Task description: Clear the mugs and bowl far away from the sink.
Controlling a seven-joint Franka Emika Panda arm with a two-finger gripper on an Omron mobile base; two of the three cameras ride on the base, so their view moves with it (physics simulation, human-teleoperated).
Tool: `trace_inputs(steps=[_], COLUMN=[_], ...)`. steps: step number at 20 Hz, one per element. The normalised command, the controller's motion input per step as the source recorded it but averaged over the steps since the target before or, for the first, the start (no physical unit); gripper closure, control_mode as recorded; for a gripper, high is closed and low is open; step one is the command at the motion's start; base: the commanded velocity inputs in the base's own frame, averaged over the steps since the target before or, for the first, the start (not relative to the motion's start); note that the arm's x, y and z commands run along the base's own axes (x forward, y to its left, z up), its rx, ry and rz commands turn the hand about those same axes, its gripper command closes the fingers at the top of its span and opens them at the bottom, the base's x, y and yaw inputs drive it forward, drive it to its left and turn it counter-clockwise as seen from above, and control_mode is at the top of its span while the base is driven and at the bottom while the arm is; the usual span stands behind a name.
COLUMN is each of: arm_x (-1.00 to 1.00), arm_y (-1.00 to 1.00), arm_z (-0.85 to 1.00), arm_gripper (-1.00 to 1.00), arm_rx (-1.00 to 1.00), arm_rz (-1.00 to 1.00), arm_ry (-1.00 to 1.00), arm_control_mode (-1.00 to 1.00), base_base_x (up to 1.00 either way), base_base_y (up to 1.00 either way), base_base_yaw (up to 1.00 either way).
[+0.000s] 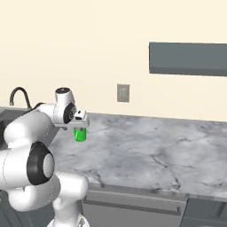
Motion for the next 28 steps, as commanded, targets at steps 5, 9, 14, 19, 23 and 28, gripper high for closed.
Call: trace_inputs(steps=[5,9,14,19,23,28], arm_x=[0.26,0.17,0.16,0.01,0.0,0.0], arm_y=[0.0,0.0,0.14,0.02,0.0,0.0], arm_z=[-0.25,-0.25,-0.16,-0.05,-0.11,-0.16], arm_gripper=[-1.0,-1.0,-1.0,-1.0,-1.0,-1.0], arm_rx=[0.0,0.0,0.0,0.0,0.0,0.0], arm_rz=[-0.03,-0.06,-0.08,-0.09,-0.1,-0.07], arm_ry=[0.0,0.0,0.0,0.0,0.0,0.0], arm_control_mode=[-1.0,-1.0,-1.0,-1.0,-1.0,-1.0], base_base_x=[0.0,0.0,0.0,0.0,0.0,0.0], base_base_y=[0.0,0.0,0.0,0.0,0.0,0.0], base_base_yaw=[0.0,0.0,0.0,0.0,0.0,0.0])
